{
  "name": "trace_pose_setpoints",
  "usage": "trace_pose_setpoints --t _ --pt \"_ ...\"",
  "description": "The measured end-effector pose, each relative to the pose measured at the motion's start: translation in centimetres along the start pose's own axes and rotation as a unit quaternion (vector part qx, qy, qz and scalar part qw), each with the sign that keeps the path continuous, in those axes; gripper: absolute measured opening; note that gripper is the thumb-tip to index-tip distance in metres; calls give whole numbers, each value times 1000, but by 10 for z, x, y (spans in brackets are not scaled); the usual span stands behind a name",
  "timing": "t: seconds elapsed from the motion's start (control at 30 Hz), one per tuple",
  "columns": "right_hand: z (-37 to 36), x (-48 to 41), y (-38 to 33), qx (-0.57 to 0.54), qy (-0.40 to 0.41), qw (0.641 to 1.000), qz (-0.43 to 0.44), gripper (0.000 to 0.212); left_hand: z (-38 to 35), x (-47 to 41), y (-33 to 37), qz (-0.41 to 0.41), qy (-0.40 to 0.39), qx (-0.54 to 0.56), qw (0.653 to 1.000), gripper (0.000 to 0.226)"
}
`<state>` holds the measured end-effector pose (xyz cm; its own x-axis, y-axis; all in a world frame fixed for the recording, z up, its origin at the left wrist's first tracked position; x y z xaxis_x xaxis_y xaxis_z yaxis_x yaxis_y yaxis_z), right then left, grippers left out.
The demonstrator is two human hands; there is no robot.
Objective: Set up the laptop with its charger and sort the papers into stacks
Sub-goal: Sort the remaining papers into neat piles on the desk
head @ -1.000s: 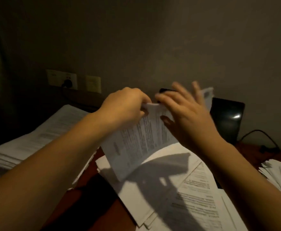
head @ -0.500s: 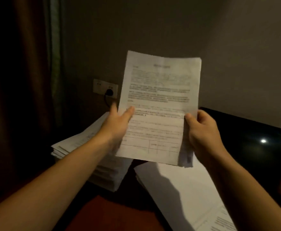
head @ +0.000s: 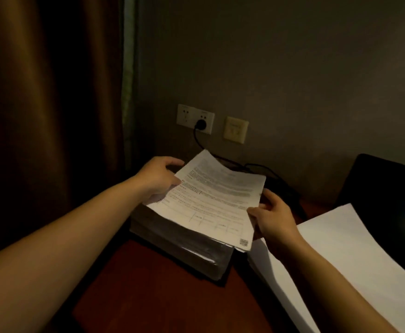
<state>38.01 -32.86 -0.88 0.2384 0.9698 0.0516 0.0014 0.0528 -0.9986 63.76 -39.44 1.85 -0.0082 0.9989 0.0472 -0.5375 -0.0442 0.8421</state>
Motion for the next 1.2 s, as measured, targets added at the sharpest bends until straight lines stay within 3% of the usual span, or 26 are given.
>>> trace_pose_setpoints --t 0.17,0.33,0.4,0.53,0.63,0.77,0.87,1.0,1.1,1.2 --pt "-12 -12 14 100 -16 994 41 55 2 -27 -23 -38 28 -124 991 33" --pt "-20 -22 19 257 -40 961 89 19 0 -39 -37 -33 53 -179 982 27" --pt "-23 -22 21 324 -48 939 109 23 -4 -41 -39 -43 39 -237 970 26" --pt "-23 -20 27 401 -31 911 93 52 -14 -35 -34 -94 -2 -312 945 33" --pt "-26 -18 30 431 -72 893 103 60 -28 -29 -28 -137 -79 -361 919 41" --pt "-18 -21 30 442 -167 879 68 68 -38 -21 -20 -106 -130 -412 896 41" --pt "-3 -12 21 430 -199 877 84 60 -52 -14 -6 -78 -122 -488 861 54" --pt "46 9 -1 390 -135 899 143 38 -90 10 34 -129 -84 -550 821 55" --pt "98 25 -6 370 -81 914 145 21 -136 50 79 -244 -70 -496 830 55" --pt "157 48 -6 360 -13 924 128 19 -194 81 104 -312 -109 -450 830 53"
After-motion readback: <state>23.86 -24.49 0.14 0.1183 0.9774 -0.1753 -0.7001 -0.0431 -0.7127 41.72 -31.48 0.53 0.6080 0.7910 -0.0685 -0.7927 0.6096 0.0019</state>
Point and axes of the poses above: each hand's wrist, its own x-axis away from the middle knuckle, its own z-axis out of the back of the hand, y = z × x, the point moved 6 cm from there along -x, towards the middle knuckle, and after that the axes turned 11 degrees about -x, right-handed, at the moved point
